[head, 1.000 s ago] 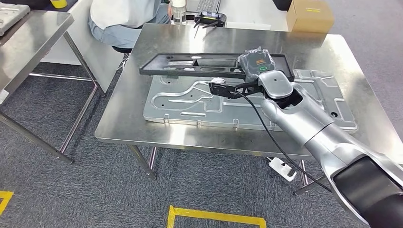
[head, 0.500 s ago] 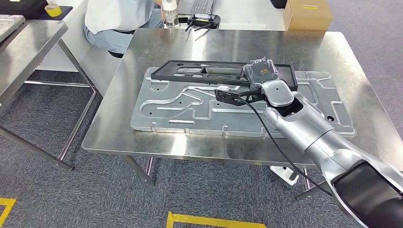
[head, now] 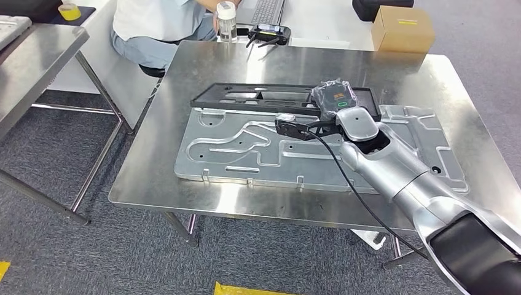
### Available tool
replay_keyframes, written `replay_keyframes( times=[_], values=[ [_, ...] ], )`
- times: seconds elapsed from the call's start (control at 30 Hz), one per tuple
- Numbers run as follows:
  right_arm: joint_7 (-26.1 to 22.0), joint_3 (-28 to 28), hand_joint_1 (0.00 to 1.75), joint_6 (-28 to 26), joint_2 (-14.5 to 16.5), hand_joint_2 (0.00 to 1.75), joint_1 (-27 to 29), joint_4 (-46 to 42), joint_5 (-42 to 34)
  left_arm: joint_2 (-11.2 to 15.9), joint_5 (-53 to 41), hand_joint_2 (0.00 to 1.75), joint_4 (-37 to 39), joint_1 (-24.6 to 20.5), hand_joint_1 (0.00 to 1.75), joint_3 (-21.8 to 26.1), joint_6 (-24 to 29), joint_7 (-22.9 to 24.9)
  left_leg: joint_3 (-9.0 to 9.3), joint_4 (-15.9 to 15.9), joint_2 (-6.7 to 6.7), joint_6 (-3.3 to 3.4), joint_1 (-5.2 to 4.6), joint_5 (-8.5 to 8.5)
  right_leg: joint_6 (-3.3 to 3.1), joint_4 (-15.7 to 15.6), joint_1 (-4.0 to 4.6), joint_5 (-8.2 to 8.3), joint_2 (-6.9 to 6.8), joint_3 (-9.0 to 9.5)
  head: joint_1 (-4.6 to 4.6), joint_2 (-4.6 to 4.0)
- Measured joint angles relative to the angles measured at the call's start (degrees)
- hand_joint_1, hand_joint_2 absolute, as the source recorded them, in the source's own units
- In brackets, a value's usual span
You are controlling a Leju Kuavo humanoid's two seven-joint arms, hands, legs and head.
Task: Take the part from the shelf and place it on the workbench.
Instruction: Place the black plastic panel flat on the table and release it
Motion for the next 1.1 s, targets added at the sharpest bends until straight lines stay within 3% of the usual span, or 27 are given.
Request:
replay_keyframes(
  times=[0.07, 0.1, 0.13, 0.2, 0.27, 0.37, 0.43, 0.53, 0.57, 0.6, 0.63, 0.7, 0.77, 0.83, 0.9, 0.97, 1.03, 1.07, 1.1],
  values=[
    [-0.01, 0.0, 1.75, -0.01, -0.01, 1.75, 0.24, 0.1, 0.0, 0.01, -0.03, 1.75, 0.0, -0.08, 0.0, -0.01, -0.01, 0.0, 0.43, 0.14, -0.07, 0.11, 0.06, -0.56, 0.48, 5.58, -0.43, -0.94, -0.02, -3.82, 0.01, 0.0],
    [-0.01, 0.0, 1.75, -0.01, -0.01, 1.75, 0.36, 0.2, 0.0, 0.01, -0.08, 1.75, 0.0, -0.09, 0.0, -0.01, -0.02, 0.0, 0.69, 0.32, -0.16, -0.02, 0.15, -0.95, 0.75, 5.68, -0.71, 0.17, -0.06, -4.52, 0.02, 0.0],
    [-0.01, 0.0, 1.75, -0.01, -0.02, 1.75, 0.42, 0.29, 0.0, -0.01, -0.13, 1.75, 0.0, -0.07, 0.0, -0.01, -0.05, 0.0, 0.96, 0.63, -0.28, -0.24, 0.3, -1.41, 1.01, 3.69, -0.99, 2.2, -0.13, -4.16, 0.03, 0.0],
    [-0.01, 0.0, 1.75, -0.01, -0.02, 1.75, 0.39, 0.42, 0.0, -0.05, -0.26, 1.75, 0.0, -0.02, 0.0, -0.01, -0.11, 0.0, 1.33, 1.57, -0.45, -0.92, 0.56, -2.57, 1.44, -2.98, -1.33, 6.26, -0.35, -1.76, 0.09, 0.0],
    [-0.02, 0.0, 1.75, -0.08, 0.0, 1.75, 0.25, 0.44, 0.0, -0.06, -0.39, 1.75, 0.0, -0.07, 0.0, -0.02, -0.07, 0.0, 1.22, 2.52, -0.5, -1.75, 0.55, -3.51, 1.03, -6.82, -1.18, 7.2, -0.36, -0.12, 0.1, 0.01],
    [-0.02, 0.0, 1.75, -0.19, 0.02, 1.75, 0.31, 0.44, 0.0, -0.07, -0.56, 1.75, 0.0, -0.2, 0.0, -0.11, 0.04, 0.0, 1.21, 2.74, -0.45, -2.64, 0.58, -4.16, -0.28, -7.32, -0.92, 6.41, -0.18, 0.3, -0.14, 0.01],
    [0.03, 0.0, 1.75, -0.22, -0.01, 1.75, 0.31, 0.45, 0.02, -0.11, -0.67, 1.75, 0.0, -0.21, 0.0, -0.29, 0.03, 0.0, 0.3, 4.94, -0.33, -3.17, 0.68, -5.48, -1.02, -7.56, -1.1, 6.18, -0.12, 0.8, -0.39, 0.01],
    [0.01, 0.0, 1.75, -0.27, -0.01, 1.75, 0.41, 0.48, 0.07, -0.14, -0.71, 1.75, 0.0, -0.25, 0.0, -0.72, -0.02, 0.0, -5.07, 14.56, -0.25, -3.64, 0.73, -8.72, -1.71, -7.66, -1.04, 5.67, -0.01, 1.53, -0.71, 0.0],
    [-0.07, 0.0, 1.75, -0.27, 0.02, 1.75, 0.53, 0.52, 0.07, -0.14, -0.67, 1.75, 0.0, -0.22, 0.0, -0.81, -0.04, 0.0, -6.78, 16.95, -0.25, -3.66, 0.74, -8.84, -1.81, -7.66, -0.97, 5.42, 0.06, 1.83, -0.7, 0.0],
    [-0.15, 0.0, 1.75, -0.28, 0.03, 1.75, 0.7, 0.56, 0.08, -0.14, -0.6, 1.75, 0.0, -0.17, 0.0, -0.87, -0.06, 0.0, -7.69, 17.5, -0.25, -3.62, 0.73, -7.89, -1.82, -7.66, -0.91, 5.13, 0.11, 2.21, -0.71, 0.0],
    [-0.22, 0.0, 1.75, -0.28, 0.04, 1.75, 0.83, 0.61, 0.09, -0.14, -0.51, 1.75, 0.0, -0.12, 0.0, -0.89, -0.07, -0.02, -7.65, 16.02, -0.25, -3.47, 0.72, -5.97, -1.79, -7.65, -0.87, 4.81, 0.16, 2.65, -0.7, 0.0],
    [-0.31, 0.0, 1.75, -0.31, 0.05, 1.75, 0.91, 0.65, 0.12, -0.13, -0.32, 1.75, 0.0, -0.06, 0.0, -0.89, -0.01, -0.21, -5.51, 9.28, -0.27, -2.95, 0.65, -1.25, -1.57, -7.69, -0.82, 4.19, 0.2, 3.49, -0.67, 0.0],
    [-0.32, 0.0, 0.87, -0.4, 0.05, 0.87, 0.72, 0.69, 0.15, -0.1, 0.14, 1.75, 0.0, -0.12, 0.0, -0.9, 0.05, -0.96, -3.4, 4.19, -0.3, -2.4, 0.31, 0.58, -1.14, -7.77, -0.69, 3.84, 0.25, 3.76, -0.67, 0.0],
    [-0.32, 0.0, 0.0, -0.55, 0.05, 0.0, 0.62, 0.74, 0.15, -0.09, 0.67, 1.75, 0.0, -0.21, 0.0, -0.91, 0.02, -1.97, -2.77, 2.88, -0.31, -2.01, -0.05, 0.11, -0.54, -8.02, -0.63, 3.77, 0.28, 3.78, -0.67, 0.0],
    [-0.36, 0.0, 0.0, -0.66, 0.02, 0.0, 0.67, 0.76, 0.16, -0.14, 0.9, 1.75, 0.0, -0.23, 0.0, -0.91, -0.1, -2.49, -2.34, 2.16, -0.25, -1.52, 0.21, 0.08, 0.05, -7.87, -0.63, 3.36, 0.19, 3.7, -0.6, 0.0],
    [-0.43, 0.0, 0.0, -0.83, -0.01, 0.0, 0.61, 0.75, 0.17, -0.25, 1.07, 1.75, 0.0, -0.25, 0.0, -0.91, -0.07, -2.61, -1.8, 1.55, -0.13, -0.92, 0.49, 0.15, 0.37, -4.34, -0.57, 1.34, 0.07, 2.05, -0.51, 0.0],
    [-0.49, 0.0, 0.0, -1.01, -0.06, 0.0, 0.77, 0.77, 0.17, -0.31, 1.22, 0.87, 0.0, -0.3, 0.0, -0.92, 0.22, -2.66, -1.57, 1.53, -0.08, -0.45, 0.42, -0.05, 0.53, 2.81, -0.6, -1.56, 0.01, -1.58, -0.48, 0.0],
    [-0.52, 0.0, 0.0, -1.03, -0.1, 0.0, 1.0, 0.79, 0.17, -0.3, 1.26, 0.44, 0.0, -0.31, 0.0, -0.93, 0.38, -2.67, -1.47, 1.58, -0.1, -0.3, 0.4, -0.18, 0.64, 5.88, -0.63, -2.31, 0.0, -3.32, -0.48, 0.0],
    [-0.52, 0.0, 0.0, -1.03, -0.15, 0.0, 1.25, 0.83, 0.17, -0.3, 1.28, 0.0, 0.0, -0.29, 0.0, -0.93, 0.46, -2.68, -1.35, 1.67, -0.16, -0.26, 0.4, -0.32, 0.71, 7.07, -0.68, -1.97, -0.01, -4.27, -0.46, 0.0]
  ],
)
